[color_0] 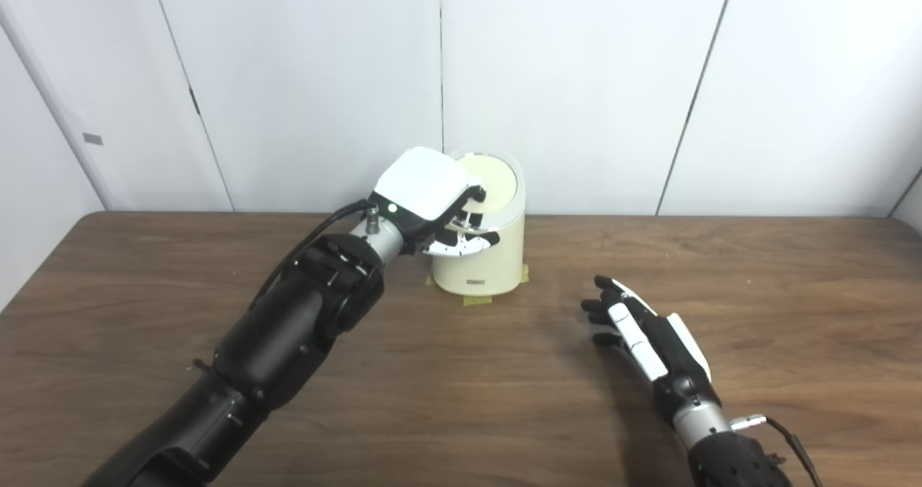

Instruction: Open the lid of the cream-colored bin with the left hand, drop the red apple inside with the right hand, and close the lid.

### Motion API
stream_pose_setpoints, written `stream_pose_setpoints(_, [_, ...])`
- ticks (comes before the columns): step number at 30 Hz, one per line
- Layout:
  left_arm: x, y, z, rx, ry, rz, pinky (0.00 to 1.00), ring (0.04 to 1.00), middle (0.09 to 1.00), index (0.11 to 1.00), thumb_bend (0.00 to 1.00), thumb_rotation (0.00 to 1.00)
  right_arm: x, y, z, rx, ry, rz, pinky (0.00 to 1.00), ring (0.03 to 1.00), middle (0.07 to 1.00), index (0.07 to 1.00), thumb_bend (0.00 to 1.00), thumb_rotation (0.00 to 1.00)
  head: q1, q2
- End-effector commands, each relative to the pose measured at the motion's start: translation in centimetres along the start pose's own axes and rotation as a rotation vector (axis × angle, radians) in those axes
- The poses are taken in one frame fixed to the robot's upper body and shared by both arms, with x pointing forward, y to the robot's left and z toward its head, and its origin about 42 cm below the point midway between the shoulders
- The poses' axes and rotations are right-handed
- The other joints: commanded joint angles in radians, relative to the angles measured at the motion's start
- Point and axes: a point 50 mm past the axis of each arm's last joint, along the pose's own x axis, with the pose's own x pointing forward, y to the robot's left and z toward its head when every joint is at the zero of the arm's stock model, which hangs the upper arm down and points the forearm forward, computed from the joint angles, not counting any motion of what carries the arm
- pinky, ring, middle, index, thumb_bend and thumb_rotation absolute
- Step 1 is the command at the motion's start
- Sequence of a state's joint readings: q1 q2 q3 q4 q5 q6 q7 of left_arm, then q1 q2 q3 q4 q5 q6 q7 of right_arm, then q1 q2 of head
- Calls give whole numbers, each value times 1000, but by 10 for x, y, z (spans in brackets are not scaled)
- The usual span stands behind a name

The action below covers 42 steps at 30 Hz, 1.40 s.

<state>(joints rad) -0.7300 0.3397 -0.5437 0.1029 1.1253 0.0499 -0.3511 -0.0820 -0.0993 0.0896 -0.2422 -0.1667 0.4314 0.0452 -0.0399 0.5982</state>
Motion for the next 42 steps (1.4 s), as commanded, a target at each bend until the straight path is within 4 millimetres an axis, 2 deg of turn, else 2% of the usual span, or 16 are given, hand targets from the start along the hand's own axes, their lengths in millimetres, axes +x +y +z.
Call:
stream_pose_setpoints(1, [3, -14, 3, 24, -6, -108, 875, 844, 810, 770, 461, 759, 3, 0, 18, 2, -62, 15, 713, 806, 783, 876, 481, 923, -1, 0])
stream_pose_setpoints(6, [4, -17, 3, 22, -3, -112, 872, 841, 804, 769, 469, 752, 2, -2, 19, -1, -62, 21, 695, 788, 768, 856, 442, 920, 0, 3])
stream_pose_setpoints(11, [5, -13, 4, 4, -1, -104, 880, 849, 809, 768, 468, 721, 2, -5, 17, 3, -61, 40, 678, 747, 743, 837, 424, 933, 5, 10])
stream_pose_setpoints(19, [-1, -2, 8, -112, 17, -65, 877, 851, 809, 763, 487, 554, -1, -10, 15, -29, -47, 142, 614, 676, 667, 784, 427, 1000, 12, 25])
stream_pose_setpoints(21, [-5, -2, 9, -181, 41, -58, 826, 843, 801, 766, 487, 518, -2, -10, 14, -36, -39, 186, 612, 670, 657, 764, 437, 1000, 13, 28])
stream_pose_setpoints(25, [-17, -9, 11, -256, 73, -60, 766, 829, 801, 780, 484, 492, -6, -9, 11, -31, -32, 218, 594, 655, 648, 743, 441, 1000, 35, 34])
stream_pose_setpoints(30, [-31, -26, 3, -296, 96, -86, 796, 833, 816, 799, 476, 415, -5, -9, 7, -25, -38, 209, 588, 644, 642, 723, 441, 989, 38, 36])
stream_pose_setpoints(37, [-41, -38, -2, -375, 116, 57, 805, 857, 846, 845, 487, 387, 0, -9, 4, -23, -47, 202, 576, 628, 631, 704, 423, 998, 42, 35])
stream_pose_setpoints(42, [-40, -35, -4, -369, 120, 115, 849, 874, 861, 875, 474, 474, 4, -8, 8, -43, -58, 184, 592, 642, 627, 713, 415, 1000, 40, 30])
